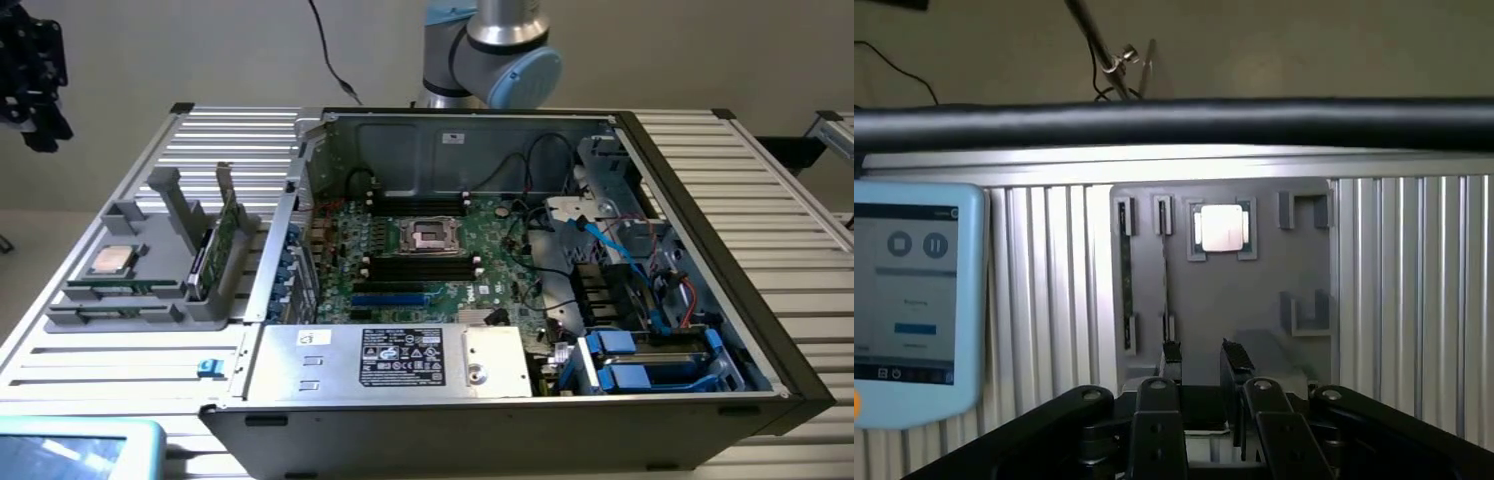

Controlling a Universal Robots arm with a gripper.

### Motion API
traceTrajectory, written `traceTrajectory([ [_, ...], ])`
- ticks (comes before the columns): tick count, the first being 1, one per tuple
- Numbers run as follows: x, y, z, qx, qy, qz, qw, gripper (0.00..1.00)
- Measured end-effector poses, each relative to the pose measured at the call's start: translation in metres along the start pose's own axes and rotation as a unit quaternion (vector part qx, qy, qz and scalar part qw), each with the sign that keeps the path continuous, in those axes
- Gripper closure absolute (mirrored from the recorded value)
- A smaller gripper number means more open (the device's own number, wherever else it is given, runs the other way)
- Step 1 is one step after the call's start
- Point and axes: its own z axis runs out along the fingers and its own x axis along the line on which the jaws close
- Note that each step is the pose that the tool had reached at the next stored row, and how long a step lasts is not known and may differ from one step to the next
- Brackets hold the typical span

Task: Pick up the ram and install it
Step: 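Pick up the ram and move it above insertion slot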

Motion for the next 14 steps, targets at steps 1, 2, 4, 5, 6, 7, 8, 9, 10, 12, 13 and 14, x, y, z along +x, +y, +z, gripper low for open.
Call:
traceTrajectory([
  [1,0.003,0.0016,0.0022,0.0,-0.0007,0.0,1.0,0.71],
  [2,0.005,0.0027,0.0041,0.0001,-0.0013,0.0,1.0,0.71],
  [4,0.011,0.0039,0.0081,0.0,-0.0021,-0.001,1.0,0.71],
  [5,0.013,0.0042,0.01,0.0,-0.0024,-0.001,1.0,0.71],
  [6,0.016,0.0045,0.0119,0.0,-0.0027,-0.001,1.0,0.71],
  [7,0.018,0.0048,0.0139,0.0,-0.0031,-0.002,1.0,0.71],
  [8,0.021,0.0051,0.0158,-0.0001,-0.0034,-0.002,1.0,0.71],
  [9,0.023,0.0054,0.0177,-0.0003,-0.0037,-0.003,1.0,0.71],
  [10,0.025,0.0057,0.0197,-0.0004,-0.0041,-0.003,1.0,0.71],
  [12,0.03,0.0062,0.0236,-0.0006,-0.0049,-0.004,1.0,0.71],
  [13,0.032,0.0063,0.0255,-0.0007,-0.0052,-0.005,1.0,0.71],
  [14,0.034,0.0063,0.0274,-0.0009,-0.0055,-0.006,1.0,0.71],
])
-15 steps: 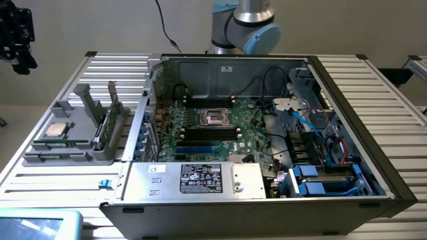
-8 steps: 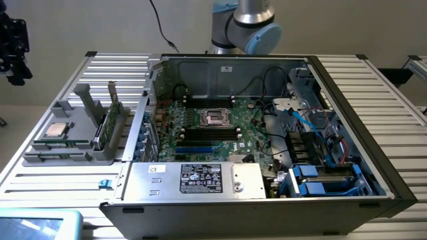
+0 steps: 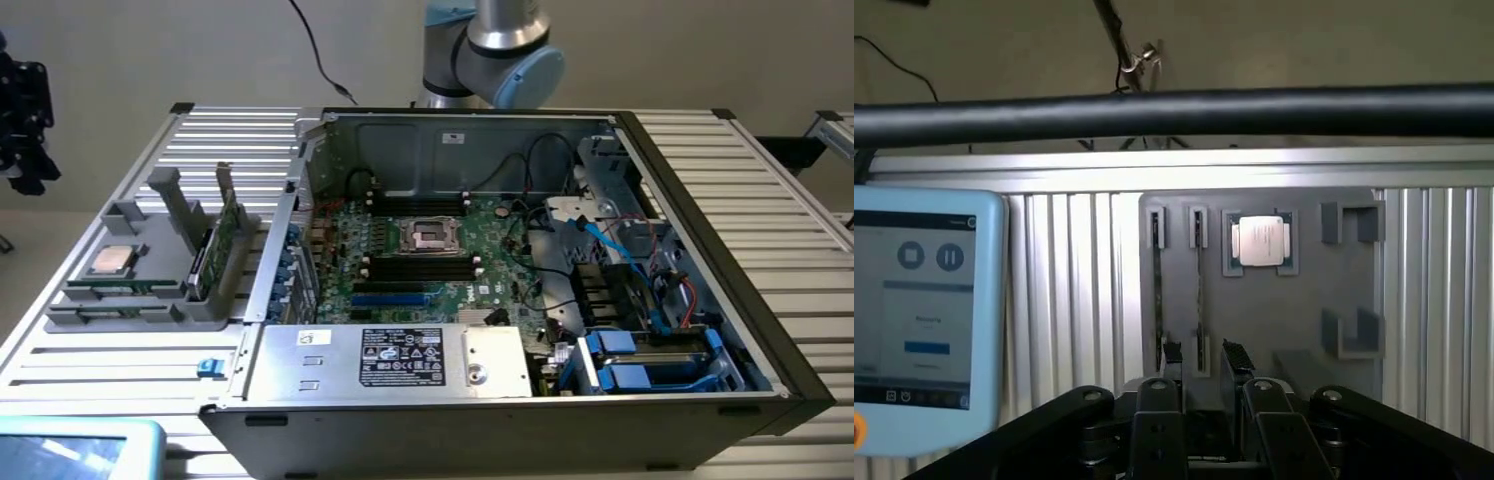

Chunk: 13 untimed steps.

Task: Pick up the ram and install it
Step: 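Pick up the ram and move it above insertion slot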

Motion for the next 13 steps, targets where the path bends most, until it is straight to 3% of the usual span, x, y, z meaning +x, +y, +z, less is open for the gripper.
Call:
traceTrajectory([
  [13,0.032,-0.002,0.0246,-0.0035,-0.0043,-0.014,0.9999,0.71],
])
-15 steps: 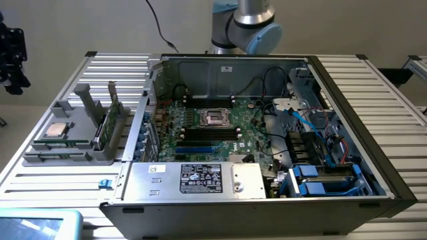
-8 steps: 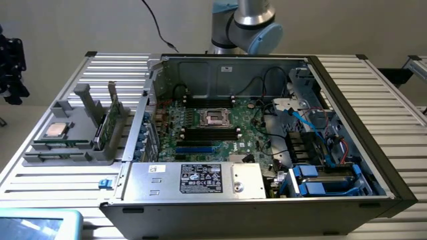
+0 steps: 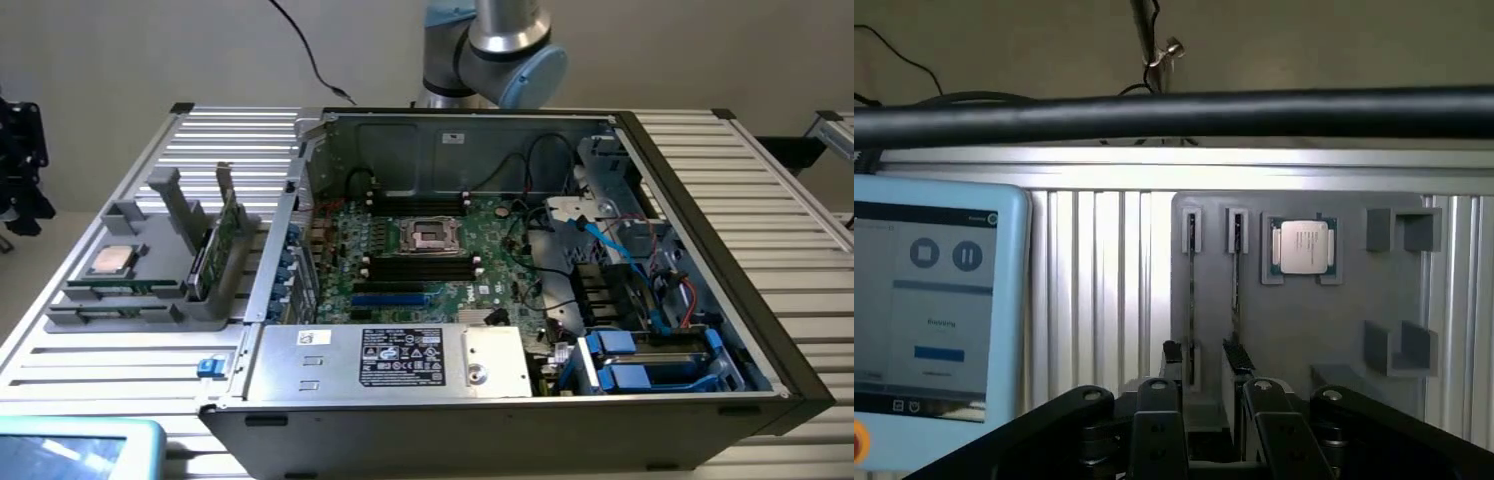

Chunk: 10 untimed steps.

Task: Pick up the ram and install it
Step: 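Pick up the ram and move it above insertion slot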

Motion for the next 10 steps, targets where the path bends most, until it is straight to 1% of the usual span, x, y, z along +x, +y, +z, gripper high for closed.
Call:
traceTrajectory([
  [5,0.01,-0.0006,0.0093,-0.0003,-0.001,-0.006,1.0,0.71],
  [10,0.012,-0.001,0.0184,-0.0003,-0.0007,-0.012,0.9999,0.71],
])
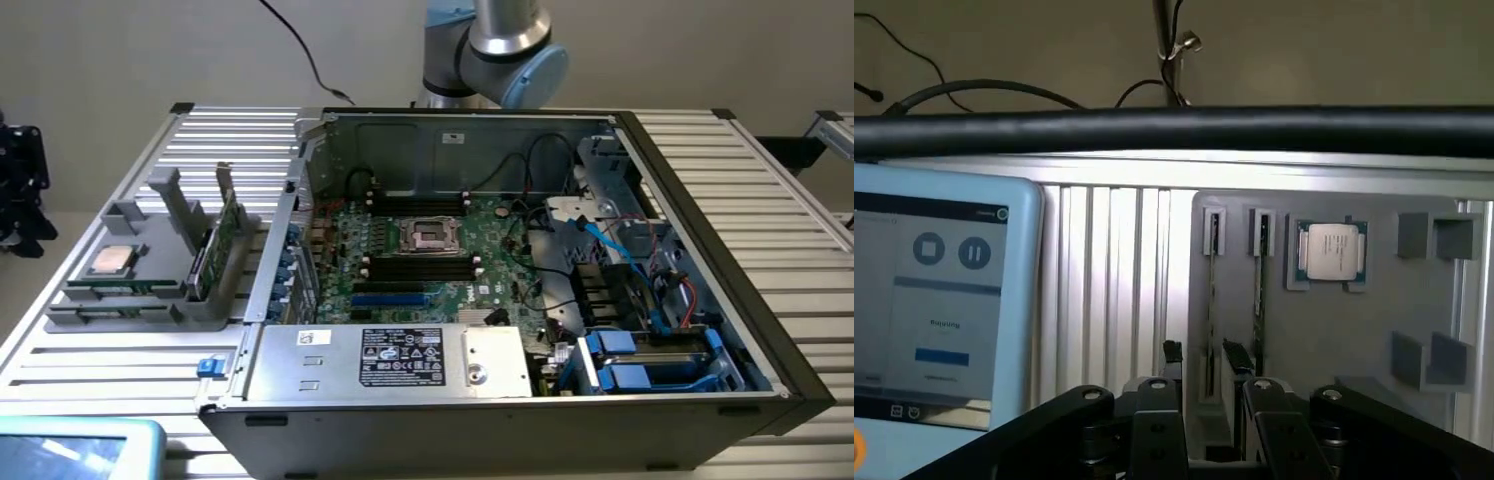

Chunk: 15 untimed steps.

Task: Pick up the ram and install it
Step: 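Pick up the ram and move it above insertion slot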

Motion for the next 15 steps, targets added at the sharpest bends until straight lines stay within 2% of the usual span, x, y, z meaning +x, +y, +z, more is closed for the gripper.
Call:
traceTrajectory([
  [9,0.0,-0.0017,0.0163,0.0002,0.0005,-0.01,1.0,0.71],
  [15,-0.003,-0.0071,0.027,0.0003,0.0009,-0.017,0.9999,0.71],
])
